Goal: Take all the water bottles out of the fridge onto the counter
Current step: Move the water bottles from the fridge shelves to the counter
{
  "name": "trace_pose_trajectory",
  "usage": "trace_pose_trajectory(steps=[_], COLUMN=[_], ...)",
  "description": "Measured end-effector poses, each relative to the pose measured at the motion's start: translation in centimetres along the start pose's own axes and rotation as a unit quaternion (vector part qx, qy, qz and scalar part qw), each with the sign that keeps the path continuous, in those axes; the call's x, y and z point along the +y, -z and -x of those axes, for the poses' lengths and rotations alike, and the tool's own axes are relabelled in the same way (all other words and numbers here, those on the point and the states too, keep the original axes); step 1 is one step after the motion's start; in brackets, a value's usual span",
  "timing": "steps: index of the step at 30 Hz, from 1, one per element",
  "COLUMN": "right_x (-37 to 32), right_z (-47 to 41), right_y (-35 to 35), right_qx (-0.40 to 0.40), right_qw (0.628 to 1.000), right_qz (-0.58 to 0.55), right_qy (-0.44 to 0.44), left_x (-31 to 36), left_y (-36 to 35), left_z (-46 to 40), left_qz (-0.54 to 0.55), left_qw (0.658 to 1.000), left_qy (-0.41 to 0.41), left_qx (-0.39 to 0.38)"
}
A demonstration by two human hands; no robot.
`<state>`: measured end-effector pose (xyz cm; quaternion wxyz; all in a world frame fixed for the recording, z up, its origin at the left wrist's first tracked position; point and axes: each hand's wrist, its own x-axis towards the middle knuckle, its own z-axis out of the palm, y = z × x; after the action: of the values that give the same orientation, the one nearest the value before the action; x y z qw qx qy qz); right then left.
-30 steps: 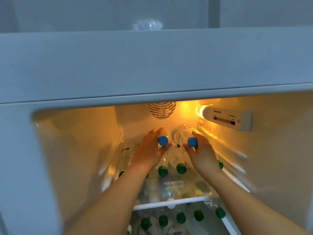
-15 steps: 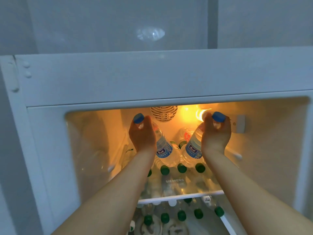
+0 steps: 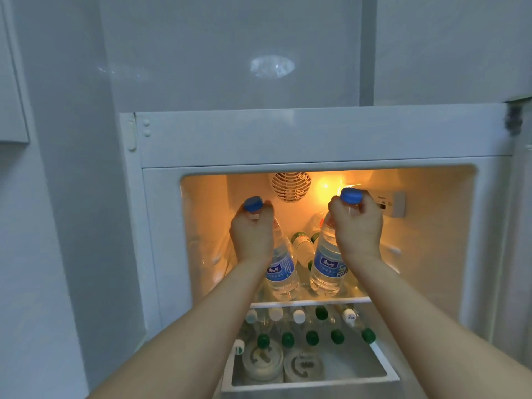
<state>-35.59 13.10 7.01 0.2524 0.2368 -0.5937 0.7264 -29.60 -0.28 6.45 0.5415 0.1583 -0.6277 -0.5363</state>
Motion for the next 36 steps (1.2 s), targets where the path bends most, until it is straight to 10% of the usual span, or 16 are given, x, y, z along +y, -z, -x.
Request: trace_pose_trajectory(steps=[18,36], right_x=[-9.6,-10.1], right_z=[16.6,38.9], right_y=[0.5,-4.7], right_qx=[-0.103,-0.318], right_qw=[0.994,0.922], right_qz=[-0.024,-0.099], right_qy=[-0.042,-0.199], left_x=[6.9,4.0], left_y=[17.9,40.3], left_z=[11.7,24.2], left_qz=[-0.083,-0.229], left_qw=[0.996,0.949], left_qy=[0.035,0.109], left_qx=[0.000,0.189])
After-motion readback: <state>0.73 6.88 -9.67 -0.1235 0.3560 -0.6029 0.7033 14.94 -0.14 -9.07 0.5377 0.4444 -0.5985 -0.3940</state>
